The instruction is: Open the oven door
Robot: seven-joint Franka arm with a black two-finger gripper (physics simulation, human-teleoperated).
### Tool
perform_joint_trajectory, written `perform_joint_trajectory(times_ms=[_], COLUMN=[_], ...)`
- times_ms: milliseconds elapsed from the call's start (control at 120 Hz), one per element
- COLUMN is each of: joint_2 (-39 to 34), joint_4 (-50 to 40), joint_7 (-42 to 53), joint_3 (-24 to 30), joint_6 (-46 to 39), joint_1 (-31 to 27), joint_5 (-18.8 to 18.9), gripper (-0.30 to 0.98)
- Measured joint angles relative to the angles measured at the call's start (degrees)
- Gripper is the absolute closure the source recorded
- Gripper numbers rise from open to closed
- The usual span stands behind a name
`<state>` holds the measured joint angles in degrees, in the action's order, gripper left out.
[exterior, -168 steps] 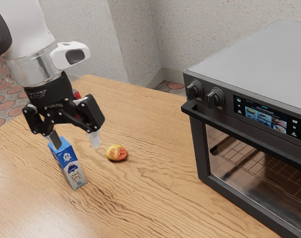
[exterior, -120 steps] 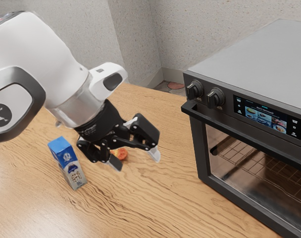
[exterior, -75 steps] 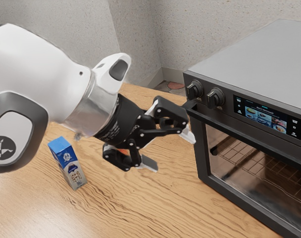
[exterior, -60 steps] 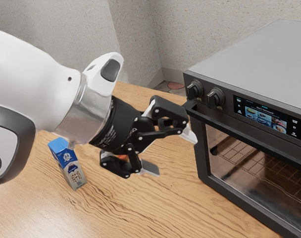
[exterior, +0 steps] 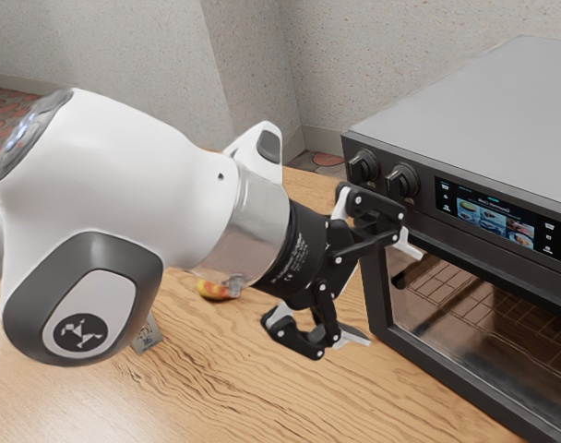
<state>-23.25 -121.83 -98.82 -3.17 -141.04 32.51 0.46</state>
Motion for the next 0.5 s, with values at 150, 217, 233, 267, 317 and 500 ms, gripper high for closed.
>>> perform_joint_trajectory(times_ms=[150,217,233,267,317,500], joint_2=[2.1,3.4,3.6,3.9,4.3,6.5], joint_4=[1.5,2.5,2.7,2.8,2.9,5.1], joint_7=[-4.1,-5.6,-6.0,-6.6,-7.5,-10.3], joint_3=[-0.1,-0.1,-0.1,-0.1,-0.1,-0.1], joint_6=[-0.7,-0.9,-0.9,-1.0,-1.0,-1.2], joint_1=[-0.3,-0.3,-0.3,-0.3,-0.3,-0.5], joint_5=[0.8,0.9,1.0,1.0,1.3,2.0], gripper=[0.00,0.00,0.00,0.00,0.00,0.00])
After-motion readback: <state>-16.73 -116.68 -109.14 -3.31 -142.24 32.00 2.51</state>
